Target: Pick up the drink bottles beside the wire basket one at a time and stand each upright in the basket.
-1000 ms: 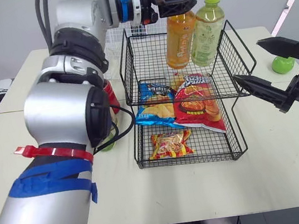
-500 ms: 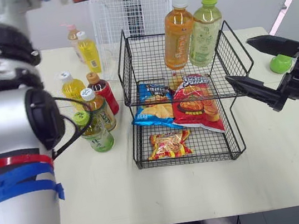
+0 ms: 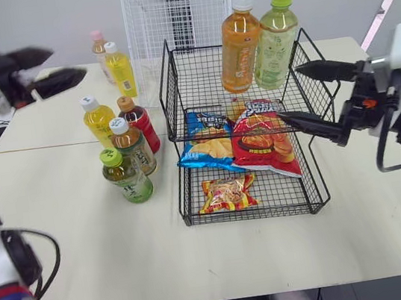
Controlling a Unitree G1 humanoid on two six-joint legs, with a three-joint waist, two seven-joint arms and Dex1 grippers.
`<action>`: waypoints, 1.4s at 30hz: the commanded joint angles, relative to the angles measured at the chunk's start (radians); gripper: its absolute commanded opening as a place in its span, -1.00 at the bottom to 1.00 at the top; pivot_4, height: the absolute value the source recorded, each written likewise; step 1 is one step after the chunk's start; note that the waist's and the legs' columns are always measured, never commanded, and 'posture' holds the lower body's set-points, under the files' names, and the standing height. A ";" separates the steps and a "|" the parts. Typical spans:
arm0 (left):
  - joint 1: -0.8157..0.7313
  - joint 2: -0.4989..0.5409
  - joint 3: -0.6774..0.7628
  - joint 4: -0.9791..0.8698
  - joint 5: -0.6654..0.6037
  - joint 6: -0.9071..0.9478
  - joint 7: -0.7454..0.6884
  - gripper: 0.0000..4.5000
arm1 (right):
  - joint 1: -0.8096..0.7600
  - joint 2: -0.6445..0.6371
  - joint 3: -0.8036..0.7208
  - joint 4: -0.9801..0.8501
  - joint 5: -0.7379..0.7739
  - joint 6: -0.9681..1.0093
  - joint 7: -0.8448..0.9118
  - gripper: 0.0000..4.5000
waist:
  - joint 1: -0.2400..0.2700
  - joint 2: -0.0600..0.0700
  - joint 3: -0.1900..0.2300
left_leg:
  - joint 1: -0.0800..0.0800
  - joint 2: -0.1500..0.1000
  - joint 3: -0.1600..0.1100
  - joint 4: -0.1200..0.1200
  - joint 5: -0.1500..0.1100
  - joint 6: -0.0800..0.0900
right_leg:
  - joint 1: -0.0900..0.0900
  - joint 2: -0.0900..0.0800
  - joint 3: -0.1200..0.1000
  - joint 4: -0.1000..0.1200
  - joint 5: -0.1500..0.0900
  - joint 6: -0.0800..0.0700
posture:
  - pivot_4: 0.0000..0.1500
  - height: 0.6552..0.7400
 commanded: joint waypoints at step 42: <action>-0.111 -0.316 -0.051 0.440 0.000 -0.301 0.519 0.29 | 0.048 0.056 -0.024 -0.124 -0.008 -0.001 0.028 1.00 | 0.016 -0.002 -0.001 | 0.000 -0.002 -0.001 0.000 0.000 0.000 | 0.001 0.001 -0.002 -0.001 0.001 0.000 | 1.00 0.91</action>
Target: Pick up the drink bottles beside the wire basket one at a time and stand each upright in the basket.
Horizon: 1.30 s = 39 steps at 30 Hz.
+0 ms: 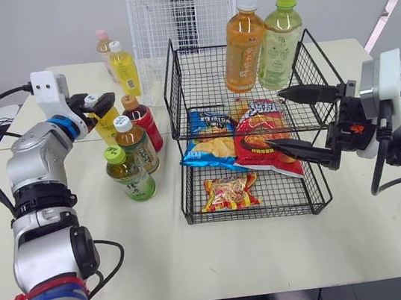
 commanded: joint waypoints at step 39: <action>-0.912 0.013 -0.212 0.205 0.018 0.255 -0.484 -0.38 | 0.145 -0.110 -0.289 -0.172 0.191 0.051 -0.143 1.00 | 0.002 -0.002 0.001 | -0.003 0.000 0.000 -0.001 0.000 0.000 | -0.001 0.001 0.000 -0.003 0.000 0.001 | 1.00 0.91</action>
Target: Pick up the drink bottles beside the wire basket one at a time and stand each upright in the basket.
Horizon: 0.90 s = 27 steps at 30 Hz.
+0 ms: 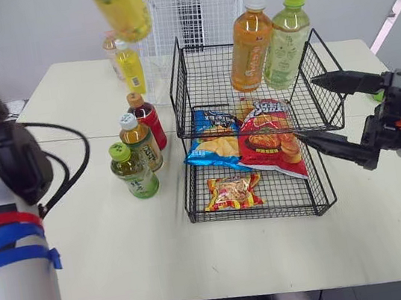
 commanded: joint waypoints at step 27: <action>0.058 -0.254 0.025 0.213 0.099 -0.287 0.000 -0.38 | 0.059 -0.058 -0.126 -0.076 0.104 -0.012 -0.159 1.00 | -0.014 0.001 0.001 | 0.000 0.000 0.001 -0.001 0.000 0.000 | -0.001 0.000 0.002 0.000 0.000 0.000 | 1.00 0.91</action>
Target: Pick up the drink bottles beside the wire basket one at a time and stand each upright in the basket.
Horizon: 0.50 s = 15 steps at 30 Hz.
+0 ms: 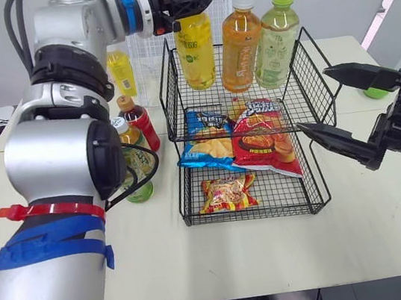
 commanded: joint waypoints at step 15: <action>-0.046 0.102 0.036 -0.096 -0.005 -0.009 -0.118 0.98 | 0.010 -0.023 -0.040 -0.005 0.010 -0.031 -0.014 1.00 | -0.002 0.000 0.000 | 0.001 0.000 0.000 0.000 0.000 0.000 | 0.000 0.000 0.000 0.001 0.000 0.000 | 1.00 0.91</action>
